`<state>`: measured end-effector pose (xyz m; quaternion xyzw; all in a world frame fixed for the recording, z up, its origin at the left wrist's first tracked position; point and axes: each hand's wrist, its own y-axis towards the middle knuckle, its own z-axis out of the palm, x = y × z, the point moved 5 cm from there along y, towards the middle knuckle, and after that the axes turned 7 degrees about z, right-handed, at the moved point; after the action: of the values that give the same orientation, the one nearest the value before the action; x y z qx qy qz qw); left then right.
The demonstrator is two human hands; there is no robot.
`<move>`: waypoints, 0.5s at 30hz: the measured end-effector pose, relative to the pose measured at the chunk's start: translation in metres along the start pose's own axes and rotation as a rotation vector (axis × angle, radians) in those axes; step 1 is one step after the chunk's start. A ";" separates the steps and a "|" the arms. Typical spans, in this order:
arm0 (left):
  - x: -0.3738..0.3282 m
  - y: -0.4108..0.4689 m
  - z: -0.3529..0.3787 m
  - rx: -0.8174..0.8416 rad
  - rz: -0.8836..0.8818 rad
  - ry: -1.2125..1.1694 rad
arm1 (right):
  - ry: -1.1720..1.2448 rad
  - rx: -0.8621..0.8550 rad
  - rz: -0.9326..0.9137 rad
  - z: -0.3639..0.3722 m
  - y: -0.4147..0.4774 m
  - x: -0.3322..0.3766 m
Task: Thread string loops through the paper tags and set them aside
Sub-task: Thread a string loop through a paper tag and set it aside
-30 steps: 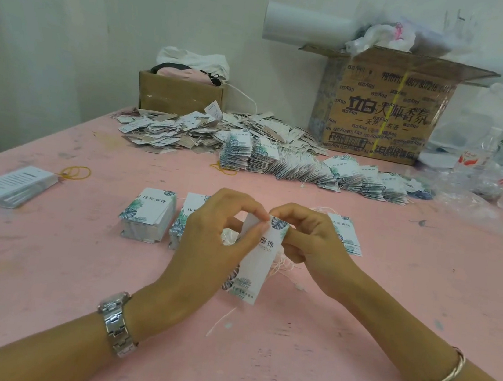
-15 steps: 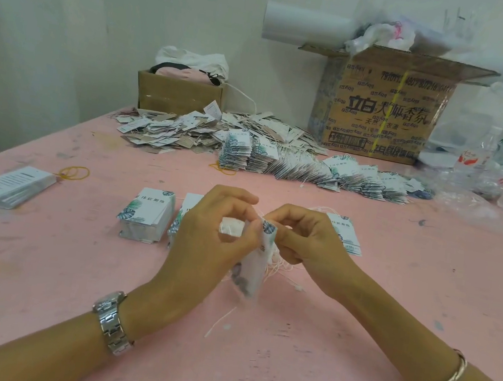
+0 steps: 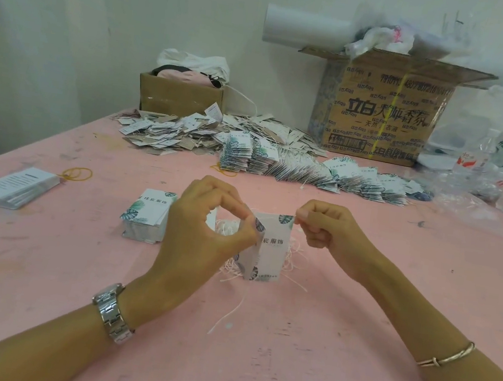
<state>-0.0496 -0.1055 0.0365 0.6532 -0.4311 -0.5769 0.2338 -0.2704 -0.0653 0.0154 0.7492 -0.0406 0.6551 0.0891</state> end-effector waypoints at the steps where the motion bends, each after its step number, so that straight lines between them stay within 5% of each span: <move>1: -0.002 0.000 0.000 -0.006 0.017 -0.010 | 0.005 -0.020 0.001 -0.001 0.001 -0.001; 9: -0.002 -0.003 0.002 0.003 -0.016 -0.122 | 0.030 -0.155 -0.008 -0.011 0.002 -0.006; 15: -0.005 -0.002 -0.002 -0.056 0.037 -0.152 | 0.056 -0.052 -0.031 -0.007 0.003 -0.001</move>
<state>-0.0468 -0.1011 0.0383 0.5928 -0.4433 -0.6321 0.2294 -0.2781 -0.0674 0.0154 0.7285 -0.0436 0.6731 0.1198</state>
